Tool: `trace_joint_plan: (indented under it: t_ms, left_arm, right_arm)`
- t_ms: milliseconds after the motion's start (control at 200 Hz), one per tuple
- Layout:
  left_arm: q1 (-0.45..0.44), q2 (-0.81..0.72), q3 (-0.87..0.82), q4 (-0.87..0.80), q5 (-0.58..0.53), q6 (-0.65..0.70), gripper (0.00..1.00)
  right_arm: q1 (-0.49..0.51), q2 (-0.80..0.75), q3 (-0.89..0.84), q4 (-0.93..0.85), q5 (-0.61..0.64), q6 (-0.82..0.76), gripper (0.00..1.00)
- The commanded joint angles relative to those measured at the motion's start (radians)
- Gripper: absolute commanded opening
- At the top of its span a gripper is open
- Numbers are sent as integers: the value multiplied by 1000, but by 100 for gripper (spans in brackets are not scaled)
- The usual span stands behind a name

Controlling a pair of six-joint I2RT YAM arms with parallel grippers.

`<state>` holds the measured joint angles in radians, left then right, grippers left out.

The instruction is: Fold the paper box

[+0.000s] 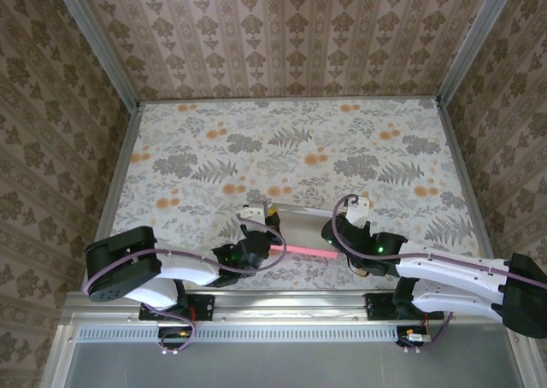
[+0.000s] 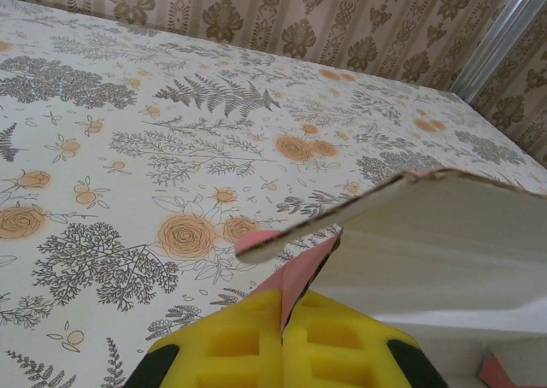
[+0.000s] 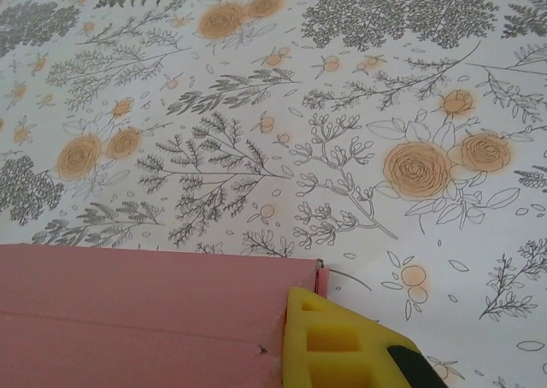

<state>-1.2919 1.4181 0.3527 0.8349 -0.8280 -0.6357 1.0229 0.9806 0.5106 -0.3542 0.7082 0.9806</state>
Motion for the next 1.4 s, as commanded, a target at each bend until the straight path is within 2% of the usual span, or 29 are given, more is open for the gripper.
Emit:
trace_joint_plan:
  t_ms: [0, 225, 460, 615, 850, 1015, 1080, 1210, 1395]
  left_arm:
    - [-17, -2, -22, 37, -5, -5, 0]
    - [-17, 12, -35, 71, -13, 23, 0]
    - [-17, 41, -35, 102, -14, 37, 0]
    - [-16, 63, -37, 130, -14, 43, 0]
    - [-17, 68, -37, 135, -15, 47, 0]
    - [-17, 57, -37, 119, -13, 48, 0]
    - [-16, 56, -37, 116, -13, 48, 0]
    - [-17, 59, -34, 115, -14, 45, 0]
    - [-17, 59, -31, 115, -10, 47, 0]
  right_arm:
    - [22, -45, -40, 17, -4, 37, 6]
    - [24, -142, -62, 12, -33, -30, 18]
    - [23, -214, -61, 46, -215, -179, 56]
    - [25, -280, -45, -3, -277, -224, 66]
    - [-20, -285, 13, -146, -266, -241, 60]
    - [-87, -205, 68, -245, -254, -261, 46]
    - [-99, -185, 77, -253, -259, -272, 40]
    - [-103, -147, 82, -252, -260, -268, 34]
    - [-103, -120, 65, -189, -240, -255, 22]
